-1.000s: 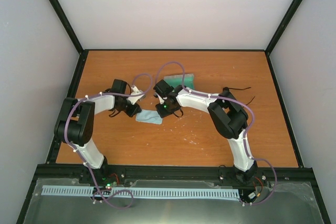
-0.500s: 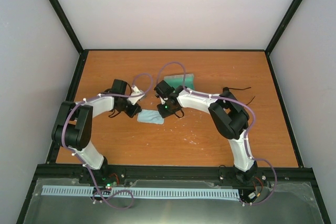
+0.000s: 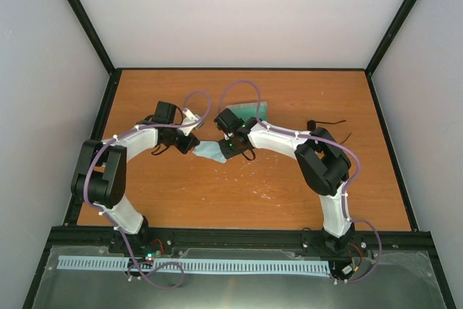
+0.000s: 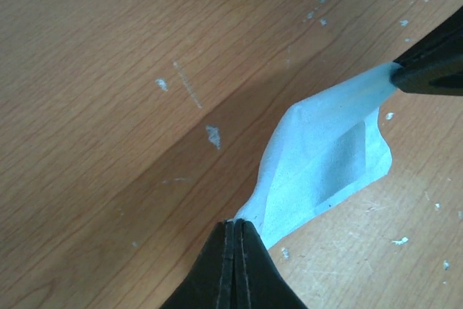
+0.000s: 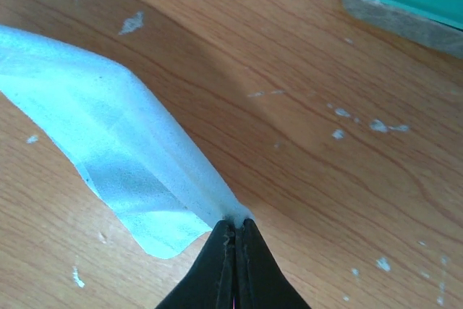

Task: Organize the sunglasses
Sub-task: Pick up the glasses cleaning cloth from the center of the board, then place the glasses cleaning cloth in the sunglasses case.

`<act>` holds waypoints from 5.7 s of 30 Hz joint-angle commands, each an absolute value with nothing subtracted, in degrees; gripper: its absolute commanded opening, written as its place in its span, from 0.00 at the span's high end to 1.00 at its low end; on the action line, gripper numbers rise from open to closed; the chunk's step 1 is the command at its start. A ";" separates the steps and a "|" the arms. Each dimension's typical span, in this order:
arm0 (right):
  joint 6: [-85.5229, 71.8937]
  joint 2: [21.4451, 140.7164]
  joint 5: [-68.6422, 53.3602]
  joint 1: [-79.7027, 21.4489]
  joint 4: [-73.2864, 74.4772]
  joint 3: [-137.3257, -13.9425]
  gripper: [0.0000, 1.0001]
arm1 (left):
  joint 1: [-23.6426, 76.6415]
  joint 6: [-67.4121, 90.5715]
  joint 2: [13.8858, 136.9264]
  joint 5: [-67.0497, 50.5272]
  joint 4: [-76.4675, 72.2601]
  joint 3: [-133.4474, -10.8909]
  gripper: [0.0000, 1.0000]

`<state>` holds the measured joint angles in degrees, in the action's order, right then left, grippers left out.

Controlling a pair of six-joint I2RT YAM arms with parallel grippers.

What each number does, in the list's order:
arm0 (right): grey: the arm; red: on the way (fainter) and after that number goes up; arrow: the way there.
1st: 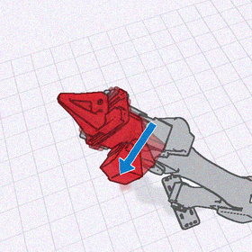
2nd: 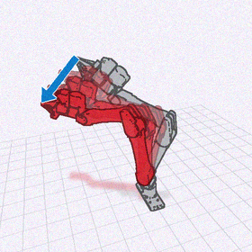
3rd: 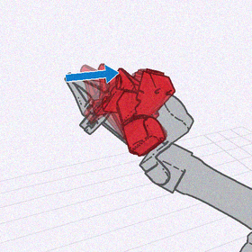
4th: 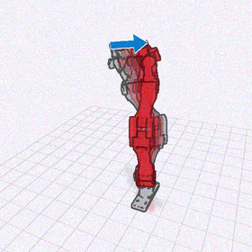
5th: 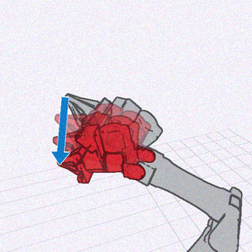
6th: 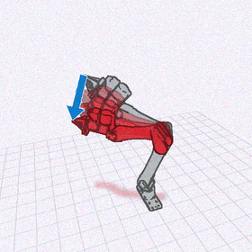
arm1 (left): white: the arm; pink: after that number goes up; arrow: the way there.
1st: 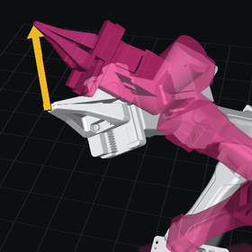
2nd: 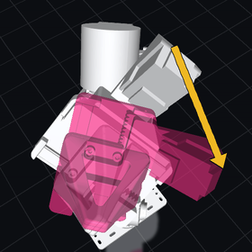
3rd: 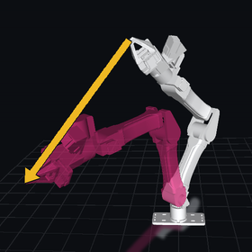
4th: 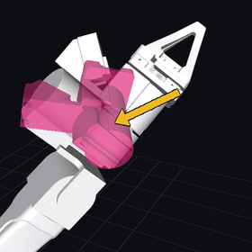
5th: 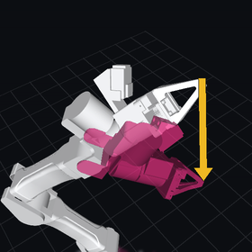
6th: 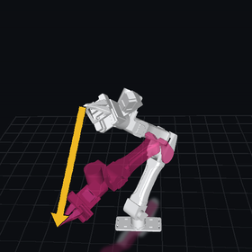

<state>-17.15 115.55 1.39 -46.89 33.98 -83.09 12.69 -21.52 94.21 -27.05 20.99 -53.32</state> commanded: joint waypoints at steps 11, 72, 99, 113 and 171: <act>-19.39 107.39 13.01 -45.65 32.97 -77.13 0.97 | 19.76 -18.82 99.41 -29.97 19.93 -61.33 0.99; -10.01 115.34 13.60 -28.95 33.18 -86.21 0.97 | 23.20 -16.68 121.21 -29.78 20.09 -87.62 1.00; -6.04 121.90 10.97 -26.08 33.56 -93.00 0.97 | 23.20 -17.85 125.81 -26.62 21.80 -94.04 1.00; -5.69 123.79 10.89 -25.78 33.29 -94.74 0.97 | 23.20 -18.12 126.56 -25.49 21.82 -94.29 0.99; -7.39 125.74 12.06 -25.60 31.36 -94.32 0.90 | 23.20 -16.92 127.47 -21.87 17.06 -94.10 0.73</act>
<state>-6.72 125.45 10.76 -26.06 31.97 -94.43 23.00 -17.37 127.76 -21.82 18.17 -92.53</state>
